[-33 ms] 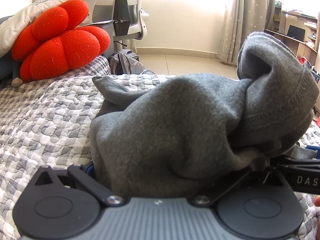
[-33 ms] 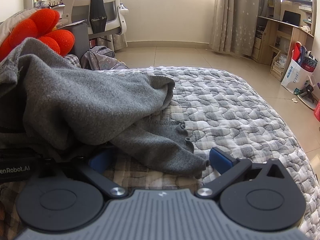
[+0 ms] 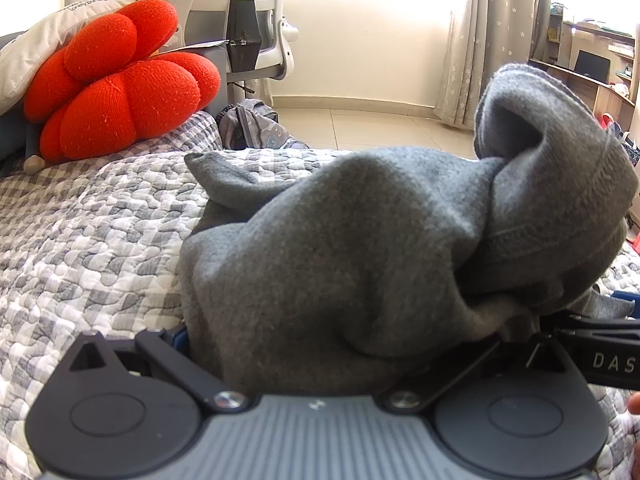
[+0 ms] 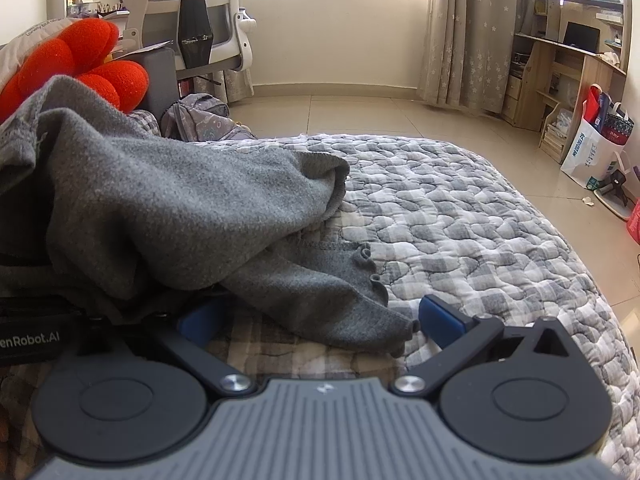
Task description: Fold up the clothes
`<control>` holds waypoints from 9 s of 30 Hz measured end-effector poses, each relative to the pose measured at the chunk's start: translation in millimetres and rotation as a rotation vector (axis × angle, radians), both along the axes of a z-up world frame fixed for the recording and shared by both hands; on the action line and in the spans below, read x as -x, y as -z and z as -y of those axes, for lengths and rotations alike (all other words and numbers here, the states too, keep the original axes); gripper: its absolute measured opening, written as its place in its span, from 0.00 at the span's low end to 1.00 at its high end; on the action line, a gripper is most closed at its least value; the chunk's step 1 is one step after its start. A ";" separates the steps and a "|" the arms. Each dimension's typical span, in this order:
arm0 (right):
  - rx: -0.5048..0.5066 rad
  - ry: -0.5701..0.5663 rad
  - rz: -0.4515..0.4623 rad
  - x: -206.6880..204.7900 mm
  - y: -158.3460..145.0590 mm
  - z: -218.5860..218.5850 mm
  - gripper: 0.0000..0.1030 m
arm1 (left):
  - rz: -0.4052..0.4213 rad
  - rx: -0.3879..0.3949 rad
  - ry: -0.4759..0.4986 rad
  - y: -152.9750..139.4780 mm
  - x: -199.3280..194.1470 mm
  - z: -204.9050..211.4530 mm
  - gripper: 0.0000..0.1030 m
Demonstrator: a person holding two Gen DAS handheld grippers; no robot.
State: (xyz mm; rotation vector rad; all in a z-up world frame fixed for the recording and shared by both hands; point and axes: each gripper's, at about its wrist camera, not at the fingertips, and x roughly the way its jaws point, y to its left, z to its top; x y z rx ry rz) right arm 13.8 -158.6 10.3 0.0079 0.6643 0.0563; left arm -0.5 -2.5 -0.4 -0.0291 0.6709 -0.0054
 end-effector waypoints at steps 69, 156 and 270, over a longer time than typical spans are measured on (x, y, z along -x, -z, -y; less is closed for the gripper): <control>-0.018 -0.222 0.368 94.0 -82.7 45.8 0.12 | 0.264 0.032 0.269 -126.1 108.5 -49.5 0.05; 0.075 -0.675 0.033 105.8 -6.5 -14.8 0.50 | 0.244 0.304 -0.071 -117.8 104.6 -145.5 0.07; -0.034 -0.864 0.074 70.9 -69.3 -146.8 0.58 | 0.137 0.474 -0.090 -101.1 126.2 -246.6 0.55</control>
